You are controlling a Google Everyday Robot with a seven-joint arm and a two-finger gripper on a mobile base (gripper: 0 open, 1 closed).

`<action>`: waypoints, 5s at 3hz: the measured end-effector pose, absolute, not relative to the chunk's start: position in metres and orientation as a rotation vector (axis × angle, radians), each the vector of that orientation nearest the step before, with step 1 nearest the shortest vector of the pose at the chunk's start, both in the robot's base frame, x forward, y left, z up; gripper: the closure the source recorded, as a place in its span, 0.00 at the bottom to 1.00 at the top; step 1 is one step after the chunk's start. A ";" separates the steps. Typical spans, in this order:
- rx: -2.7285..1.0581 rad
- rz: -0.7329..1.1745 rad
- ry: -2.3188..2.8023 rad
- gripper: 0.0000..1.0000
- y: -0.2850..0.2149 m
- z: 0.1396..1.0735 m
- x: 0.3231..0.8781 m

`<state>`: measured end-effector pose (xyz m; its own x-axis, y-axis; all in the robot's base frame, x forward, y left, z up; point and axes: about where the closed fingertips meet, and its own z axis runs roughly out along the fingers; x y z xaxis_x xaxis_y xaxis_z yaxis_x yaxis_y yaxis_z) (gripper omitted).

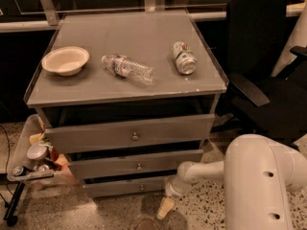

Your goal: Open bottom drawer

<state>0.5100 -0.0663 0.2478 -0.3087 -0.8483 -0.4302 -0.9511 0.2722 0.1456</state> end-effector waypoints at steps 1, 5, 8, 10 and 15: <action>-1.650 0.545 2.243 0.00 -0.067 0.241 0.515; -1.578 0.494 2.191 0.00 -0.087 0.211 0.551; -1.600 0.497 2.172 0.00 -0.086 0.193 0.570; -1.619 0.546 2.195 0.00 -0.081 0.179 0.561; -1.605 0.682 2.247 0.00 -0.080 0.185 0.519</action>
Offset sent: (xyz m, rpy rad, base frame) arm 0.0311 -0.0148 -0.0311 0.0627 -0.0851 -0.0412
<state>0.5194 -0.0801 0.1849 -0.3334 -0.8017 -0.4961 -0.9422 0.2649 0.2051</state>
